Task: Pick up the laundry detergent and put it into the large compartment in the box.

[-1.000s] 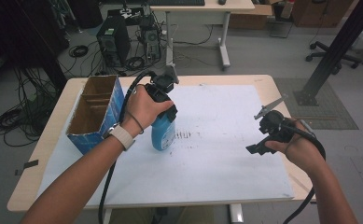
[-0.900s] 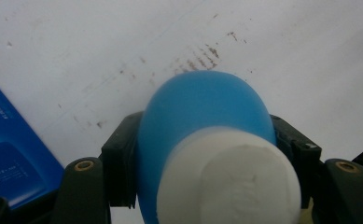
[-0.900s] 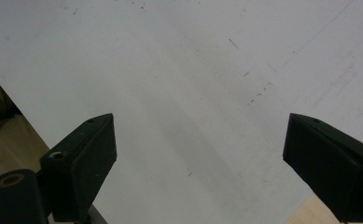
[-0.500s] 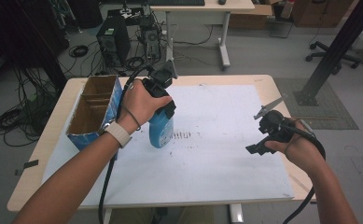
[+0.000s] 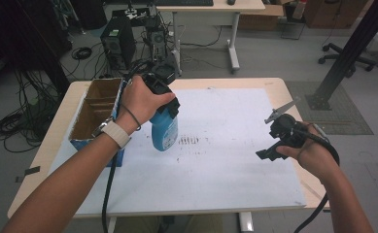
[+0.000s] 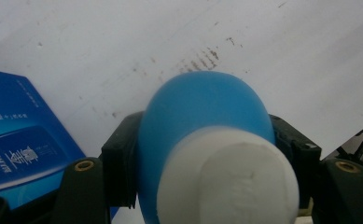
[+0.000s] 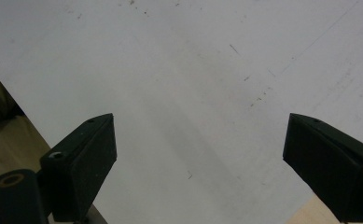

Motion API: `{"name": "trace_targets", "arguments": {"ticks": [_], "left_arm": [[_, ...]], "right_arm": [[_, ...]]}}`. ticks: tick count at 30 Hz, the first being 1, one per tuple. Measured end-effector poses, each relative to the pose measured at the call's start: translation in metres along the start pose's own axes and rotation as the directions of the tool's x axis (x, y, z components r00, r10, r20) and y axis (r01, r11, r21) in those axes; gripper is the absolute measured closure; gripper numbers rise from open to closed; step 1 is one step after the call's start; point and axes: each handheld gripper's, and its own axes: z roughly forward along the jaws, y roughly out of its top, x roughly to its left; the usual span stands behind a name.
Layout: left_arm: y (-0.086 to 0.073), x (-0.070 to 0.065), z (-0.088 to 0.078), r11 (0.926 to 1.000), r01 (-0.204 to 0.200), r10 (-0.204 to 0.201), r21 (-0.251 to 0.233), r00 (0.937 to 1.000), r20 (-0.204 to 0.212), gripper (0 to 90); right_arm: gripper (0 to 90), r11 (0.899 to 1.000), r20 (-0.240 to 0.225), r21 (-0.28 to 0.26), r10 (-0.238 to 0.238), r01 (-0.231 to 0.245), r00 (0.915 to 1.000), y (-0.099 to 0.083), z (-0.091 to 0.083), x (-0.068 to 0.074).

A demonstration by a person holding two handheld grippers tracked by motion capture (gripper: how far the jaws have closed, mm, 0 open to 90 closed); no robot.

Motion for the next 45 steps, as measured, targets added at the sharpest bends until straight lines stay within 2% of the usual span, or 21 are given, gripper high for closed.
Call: {"name": "trace_targets", "arguments": {"ticks": [12,13,25,34,39,45], "left_arm": [[-0.003,0.008,-0.025,0.9996,0.023,-0.023,-0.015,0.9995,-0.021,37.3],[-0.004,0.01,-0.029,0.9992,0.035,-0.036,-0.019,0.9991,-0.023,37.3],[-0.006,0.017,-0.044,0.9974,0.066,-0.067,-0.027,0.9974,-0.027,37.3],[-0.009,0.023,-0.056,0.9945,0.098,-0.1,-0.037,0.9945,-0.033,37.3],[-0.011,0.028,-0.068,0.9901,0.129,-0.131,-0.055,0.9908,-0.034,37.3],[-0.012,0.032,-0.077,0.9881,0.143,-0.145,-0.058,0.9885,-0.043,37.3]], "right_arm": [[9.8,1.0,0.001,0.0,-0.009,0.009,1.0,0.004,-0.001,0.001],[9.8,1.0,0.001,-0.001,-0.013,0.013,0.9999,0.005,-0.001,0.001],[9.8,1.0,-0.003,-0.001,-0.026,0.026,0.9997,0.009,0.0,0.001],[9.8,0.999,-0.008,-0.003,-0.035,0.035,0.9994,0.011,-0.001,0.001],[9.8,0.999,-0.007,-0.003,-0.04,0.04,0.9992,0.011,-0.003,0.0],[9.8,0.999,-0.008,-0.006,-0.042,0.042,0.9991,0.011,-0.004,0.0]]}}
